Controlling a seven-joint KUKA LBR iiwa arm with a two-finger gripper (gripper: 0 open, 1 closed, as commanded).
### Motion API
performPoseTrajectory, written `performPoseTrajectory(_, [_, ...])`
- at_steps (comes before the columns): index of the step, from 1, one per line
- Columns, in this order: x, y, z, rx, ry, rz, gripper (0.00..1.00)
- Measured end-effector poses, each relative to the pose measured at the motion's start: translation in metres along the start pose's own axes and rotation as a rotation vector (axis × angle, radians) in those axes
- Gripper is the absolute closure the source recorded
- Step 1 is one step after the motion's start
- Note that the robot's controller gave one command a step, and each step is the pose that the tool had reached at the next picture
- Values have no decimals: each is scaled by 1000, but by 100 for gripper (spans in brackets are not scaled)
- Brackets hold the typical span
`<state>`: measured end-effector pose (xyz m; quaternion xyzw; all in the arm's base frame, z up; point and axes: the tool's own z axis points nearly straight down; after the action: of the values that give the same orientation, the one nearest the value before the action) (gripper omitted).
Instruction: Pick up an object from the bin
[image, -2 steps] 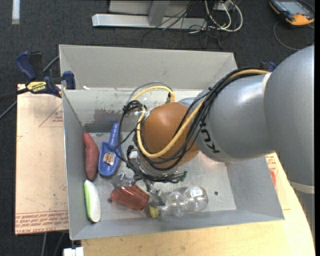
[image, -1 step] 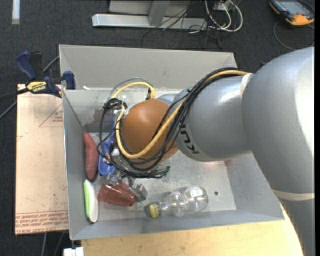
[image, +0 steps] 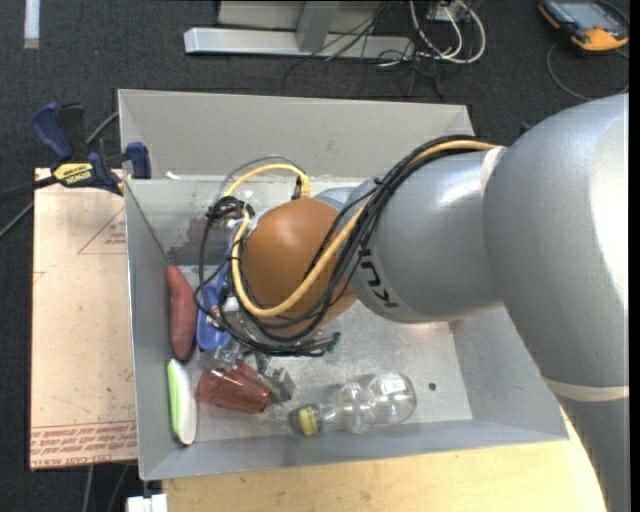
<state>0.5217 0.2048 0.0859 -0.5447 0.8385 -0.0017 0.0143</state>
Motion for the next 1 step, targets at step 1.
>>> performPoseTrajectory(1, [0,0,-2,0,0,0,100])
